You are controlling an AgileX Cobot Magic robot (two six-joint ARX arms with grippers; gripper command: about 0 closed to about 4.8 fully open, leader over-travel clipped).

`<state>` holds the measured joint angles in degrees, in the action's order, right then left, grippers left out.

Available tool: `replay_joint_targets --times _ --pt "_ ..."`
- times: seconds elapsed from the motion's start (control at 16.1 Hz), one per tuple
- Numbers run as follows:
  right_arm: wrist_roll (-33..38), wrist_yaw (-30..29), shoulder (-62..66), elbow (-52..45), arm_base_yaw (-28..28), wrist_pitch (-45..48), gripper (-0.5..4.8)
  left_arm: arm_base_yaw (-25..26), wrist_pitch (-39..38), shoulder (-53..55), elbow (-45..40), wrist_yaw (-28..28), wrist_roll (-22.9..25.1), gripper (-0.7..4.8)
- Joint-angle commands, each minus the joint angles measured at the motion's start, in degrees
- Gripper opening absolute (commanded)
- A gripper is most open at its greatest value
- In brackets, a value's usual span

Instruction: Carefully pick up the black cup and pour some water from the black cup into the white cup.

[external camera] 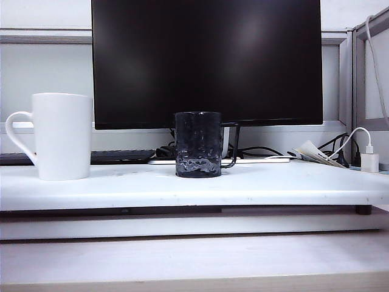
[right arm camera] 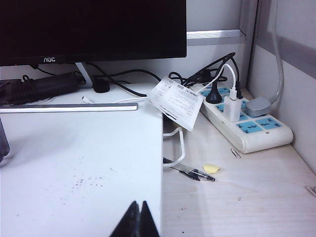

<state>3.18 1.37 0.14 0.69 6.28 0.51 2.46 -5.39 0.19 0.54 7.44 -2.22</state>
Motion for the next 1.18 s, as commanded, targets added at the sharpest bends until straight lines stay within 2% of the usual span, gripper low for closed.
replay_joint_targets --times 0.06,0.37,0.44,0.5,0.56,0.62,0.68,0.75,0.81,0.87,1.0,1.18 --pt "0.09 -0.04 0.00 -0.17 -0.04 1.95 -0.01 0.09 0.90 0.02 0.02 -0.15 0.07 -0.05" --pt "0.00 0.04 0.00 2.56 -0.11 4.00 -0.01 0.09 1.64 0.02 0.17 -0.07 -0.04 -0.05" --pt "0.02 -1.75 0.00 5.18 0.07 4.66 0.01 0.09 2.82 0.02 0.90 0.81 -3.63 0.51" --pt "-0.02 -4.46 0.00 9.66 0.09 3.63 0.69 0.09 2.93 0.02 2.73 1.75 -6.71 2.44" --pt "-0.04 -4.57 0.09 12.50 0.09 3.34 1.57 0.09 2.95 0.02 4.28 1.90 -7.98 3.77" --pt "-1.09 -4.48 0.90 17.27 0.04 3.37 3.06 0.07 3.26 0.02 7.10 3.19 -8.90 4.79" --pt "-2.10 -4.26 2.03 20.26 0.00 3.69 3.62 0.07 3.93 0.02 8.98 4.46 -8.85 4.79" --pt "-3.78 -4.37 5.18 25.22 0.00 4.44 3.78 0.07 5.25 0.07 12.07 6.16 -8.79 4.79" --pt "-5.03 -4.87 8.57 29.05 0.02 4.63 3.78 0.07 6.29 0.42 14.36 7.32 -8.79 4.79" --pt "-5.84 -8.61 17.05 36.30 0.02 4.94 3.79 0.07 6.95 2.47 18.71 8.63 -8.74 4.79" --pt "-5.95 -11.54 27.47 42.49 0.09 4.98 3.79 0.07 6.78 7.85 22.45 12.15 -8.74 4.79" --pt "-5.97 -14.21 41.92 46.18 2.03 6.71 3.78 0.07 6.78 17.25 25.42 21.55 -9.51 4.79"
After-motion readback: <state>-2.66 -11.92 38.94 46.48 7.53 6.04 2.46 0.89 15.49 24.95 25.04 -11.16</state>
